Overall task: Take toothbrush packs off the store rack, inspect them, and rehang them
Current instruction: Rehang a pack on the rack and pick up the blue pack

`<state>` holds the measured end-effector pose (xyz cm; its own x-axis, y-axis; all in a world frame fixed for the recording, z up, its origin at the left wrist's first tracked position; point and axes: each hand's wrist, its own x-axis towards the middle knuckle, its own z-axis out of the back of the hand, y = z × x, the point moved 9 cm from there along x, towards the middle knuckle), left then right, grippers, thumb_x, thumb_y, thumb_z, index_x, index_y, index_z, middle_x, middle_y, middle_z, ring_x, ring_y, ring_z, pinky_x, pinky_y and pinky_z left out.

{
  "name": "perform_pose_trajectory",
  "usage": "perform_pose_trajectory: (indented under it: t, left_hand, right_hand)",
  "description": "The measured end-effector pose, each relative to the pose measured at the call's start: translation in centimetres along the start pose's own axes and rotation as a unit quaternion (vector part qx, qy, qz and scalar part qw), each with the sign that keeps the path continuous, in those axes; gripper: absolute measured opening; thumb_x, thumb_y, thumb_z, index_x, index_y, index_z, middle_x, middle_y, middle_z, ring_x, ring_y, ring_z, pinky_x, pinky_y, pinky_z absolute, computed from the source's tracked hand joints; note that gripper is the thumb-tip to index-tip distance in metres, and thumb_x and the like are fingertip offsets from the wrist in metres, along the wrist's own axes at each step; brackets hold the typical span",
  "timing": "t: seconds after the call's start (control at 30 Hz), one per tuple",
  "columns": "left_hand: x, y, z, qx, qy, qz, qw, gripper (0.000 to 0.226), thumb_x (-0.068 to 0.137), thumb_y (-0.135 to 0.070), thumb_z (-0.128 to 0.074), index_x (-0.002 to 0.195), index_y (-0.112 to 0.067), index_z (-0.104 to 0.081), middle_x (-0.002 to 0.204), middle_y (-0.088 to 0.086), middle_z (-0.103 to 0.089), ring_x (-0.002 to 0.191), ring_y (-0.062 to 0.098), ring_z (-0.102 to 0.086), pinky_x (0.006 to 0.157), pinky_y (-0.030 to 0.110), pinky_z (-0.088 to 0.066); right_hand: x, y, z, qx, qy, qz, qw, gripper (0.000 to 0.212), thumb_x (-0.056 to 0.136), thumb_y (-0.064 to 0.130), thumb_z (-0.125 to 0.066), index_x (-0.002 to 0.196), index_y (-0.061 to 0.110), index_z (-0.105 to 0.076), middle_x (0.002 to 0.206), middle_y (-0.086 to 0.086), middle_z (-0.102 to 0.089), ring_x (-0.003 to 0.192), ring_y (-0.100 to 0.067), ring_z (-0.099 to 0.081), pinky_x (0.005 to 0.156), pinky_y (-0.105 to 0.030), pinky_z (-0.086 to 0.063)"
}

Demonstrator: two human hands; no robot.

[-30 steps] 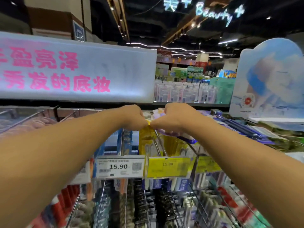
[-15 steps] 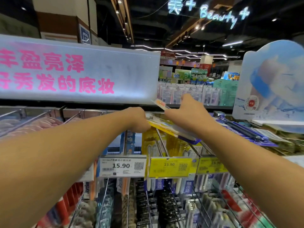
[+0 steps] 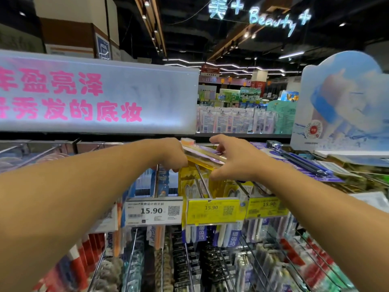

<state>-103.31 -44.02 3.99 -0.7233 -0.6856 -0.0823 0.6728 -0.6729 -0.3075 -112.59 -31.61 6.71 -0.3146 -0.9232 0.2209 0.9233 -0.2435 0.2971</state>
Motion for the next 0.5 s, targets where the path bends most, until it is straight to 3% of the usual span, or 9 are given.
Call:
perform_pose_trajectory:
  t: [0.1,0.23,0.33,0.43,0.5]
  left_hand:
    - [-0.3,-0.5,-0.1,-0.008,-0.001,-0.008,1.000,0.024,0.097,-0.019,-0.055,0.111,-0.009,-0.072,0.116,0.013,-0.068,0.101,0.024,-0.062,0.089,0.034,-0.052]
    - [-0.5,-0.6,-0.1,-0.031,-0.008,0.008,0.999,0.027,0.102,-0.021,-0.051,0.114,-0.004,-0.070,0.120,0.016,-0.069,0.091,0.023,-0.059,0.074,0.030,-0.047]
    - [-1.1,-0.9,-0.2,-0.088,-0.005,0.023,0.996,0.033,0.106,-0.027,-0.043,0.111,-0.004,-0.065,0.113,0.014,-0.067,0.084,0.018,-0.055,0.061,0.026,-0.041]
    - [-1.9,-1.8,-0.1,-0.147,-0.013,0.021,0.989,0.046,0.110,-0.039,-0.028,0.105,-0.008,-0.061,0.100,0.008,-0.061,0.078,0.015,-0.051,0.063,0.027,-0.038]
    - [-2.1,-2.1,0.1,-0.179,-0.020,0.025,0.983,0.055,0.110,-0.047,-0.023,0.112,-0.009,-0.063,0.092,0.004,-0.059,0.078,0.015,-0.050,0.065,0.029,-0.037]
  right_hand:
    - [0.3,-0.1,-0.3,-0.021,-0.005,-0.003,1.000,0.106,0.070,0.031,-0.090,0.157,0.024,-0.030,0.151,-0.005,-0.047,0.133,-0.027,-0.050,0.097,-0.037,-0.051]
    - [0.5,-0.1,-0.3,-0.040,-0.018,-0.011,0.999,0.098,0.074,0.020,-0.084,0.156,0.024,-0.031,0.144,-0.007,-0.050,0.124,-0.027,-0.053,0.078,-0.031,-0.046]
    - [0.3,0.1,-0.5,-0.050,-0.035,-0.014,0.998,0.094,0.075,0.017,-0.081,0.155,0.022,-0.032,0.139,-0.008,-0.050,0.121,-0.028,-0.053,0.080,-0.033,-0.049]
    - [0.0,0.1,-0.4,-0.054,-0.054,-0.023,0.997,0.089,0.075,0.017,-0.080,0.152,0.020,-0.036,0.134,-0.008,-0.051,0.118,-0.029,-0.053,0.088,-0.040,-0.055]
    - [-0.2,0.1,-0.1,-0.052,-0.073,-0.029,0.996,0.085,0.074,0.017,-0.079,0.149,0.020,-0.039,0.132,-0.008,-0.052,0.117,-0.029,-0.054,0.091,-0.045,-0.056]
